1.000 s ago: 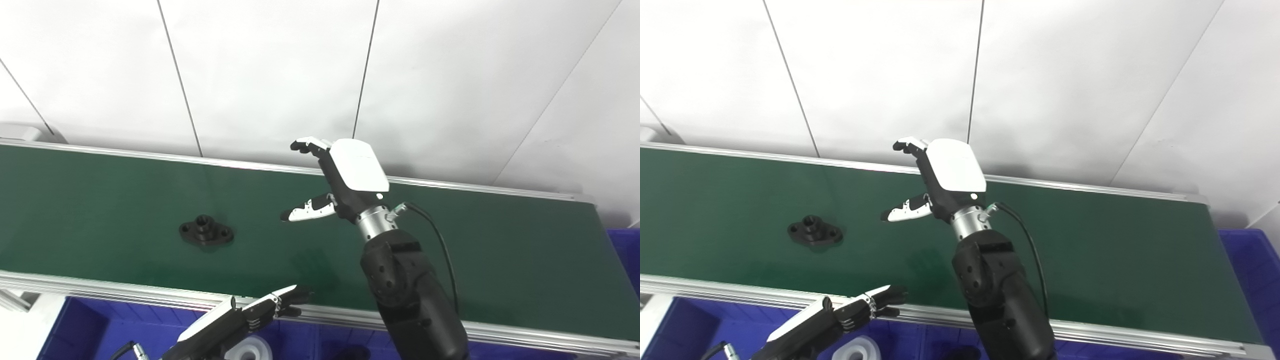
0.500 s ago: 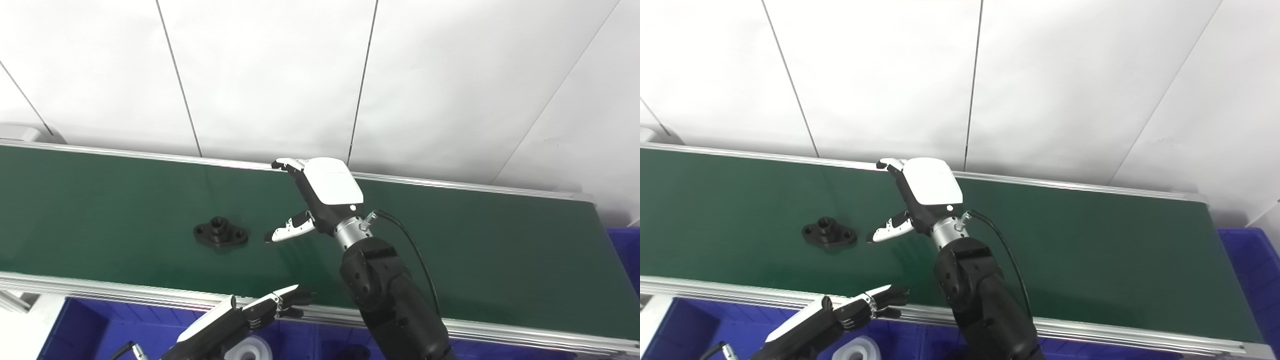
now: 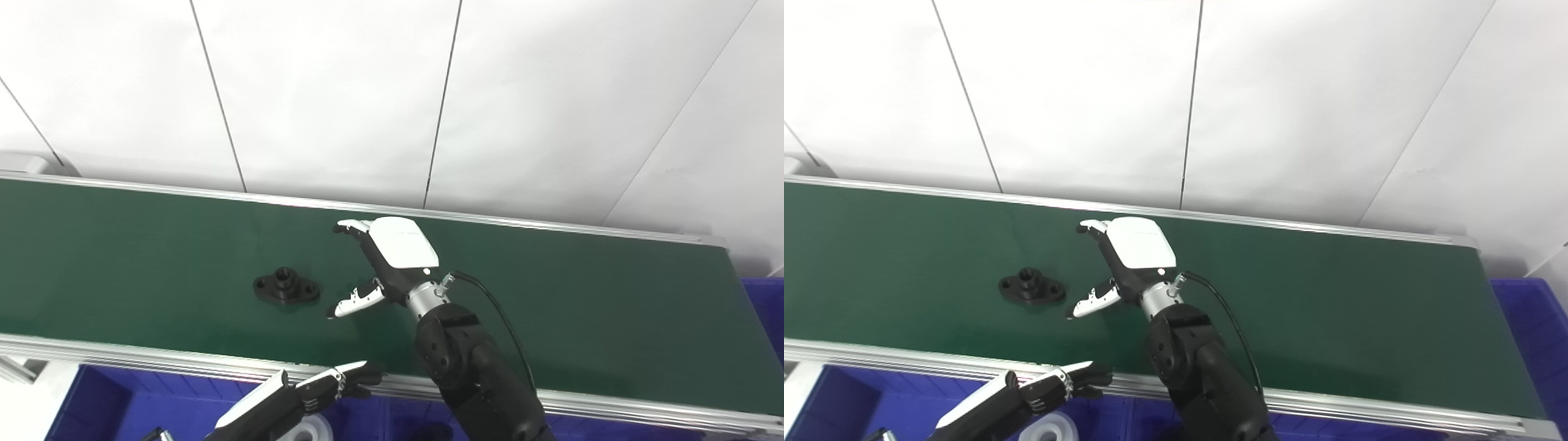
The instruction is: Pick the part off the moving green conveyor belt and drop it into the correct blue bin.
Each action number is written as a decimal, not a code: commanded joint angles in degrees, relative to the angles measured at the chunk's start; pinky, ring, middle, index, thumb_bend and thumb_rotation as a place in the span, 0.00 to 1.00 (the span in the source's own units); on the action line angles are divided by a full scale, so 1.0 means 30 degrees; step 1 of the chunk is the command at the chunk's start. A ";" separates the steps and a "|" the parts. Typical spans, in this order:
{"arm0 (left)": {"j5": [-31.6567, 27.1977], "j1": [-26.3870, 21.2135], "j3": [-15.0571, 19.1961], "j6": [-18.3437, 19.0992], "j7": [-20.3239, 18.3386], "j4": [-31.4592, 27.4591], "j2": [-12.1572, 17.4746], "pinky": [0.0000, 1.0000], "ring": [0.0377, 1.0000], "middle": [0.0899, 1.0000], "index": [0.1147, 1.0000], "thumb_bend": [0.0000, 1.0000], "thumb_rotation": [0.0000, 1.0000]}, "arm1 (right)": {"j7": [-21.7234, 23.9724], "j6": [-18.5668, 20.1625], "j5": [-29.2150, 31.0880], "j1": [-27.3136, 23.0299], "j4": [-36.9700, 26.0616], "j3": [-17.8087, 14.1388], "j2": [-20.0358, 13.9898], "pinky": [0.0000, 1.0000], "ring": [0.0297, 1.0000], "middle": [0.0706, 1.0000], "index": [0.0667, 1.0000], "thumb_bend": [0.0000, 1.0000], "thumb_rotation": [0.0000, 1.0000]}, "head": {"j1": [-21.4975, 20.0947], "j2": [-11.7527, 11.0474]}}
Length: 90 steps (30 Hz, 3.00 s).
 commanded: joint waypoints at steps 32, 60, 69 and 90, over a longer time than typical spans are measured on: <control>-0.1507 -0.0083 0.0243 0.0256 -0.0086 -0.1048 0.0442 0.88 0.92 0.93 0.90 0.42 0.46 | -0.4713 -0.0658 0.0795 -0.3118 0.9367 0.1272 0.1994 0.62 0.66 0.66 0.74 0.86 0.24 | 0.0056 0.0181; -0.2931 -0.0320 0.0888 0.0215 -0.0077 -0.1167 0.0316 0.90 0.93 0.94 0.90 0.34 0.35 | -0.2554 0.0043 0.1751 -0.3230 0.7949 0.1656 0.1490 0.32 0.37 0.39 0.47 0.53 0.00 | -0.0195 0.0401; -0.3119 -0.0371 0.1204 0.0833 0.0030 -0.1543 0.0345 0.92 0.93 0.93 0.90 0.36 0.38 | -0.2390 -0.0844 0.2698 -0.3130 0.8492 0.1281 0.1340 0.39 0.43 0.42 0.46 0.53 0.00 | -0.0180 0.0404; -0.3589 -0.0779 0.1324 0.0721 -0.0218 -0.1178 0.0210 0.91 0.94 0.93 0.90 0.41 0.44 | -0.2356 -0.0659 0.4442 -0.1373 0.5525 -0.0676 0.0442 0.34 0.37 0.46 0.49 0.52 0.00 | -0.0341 0.0310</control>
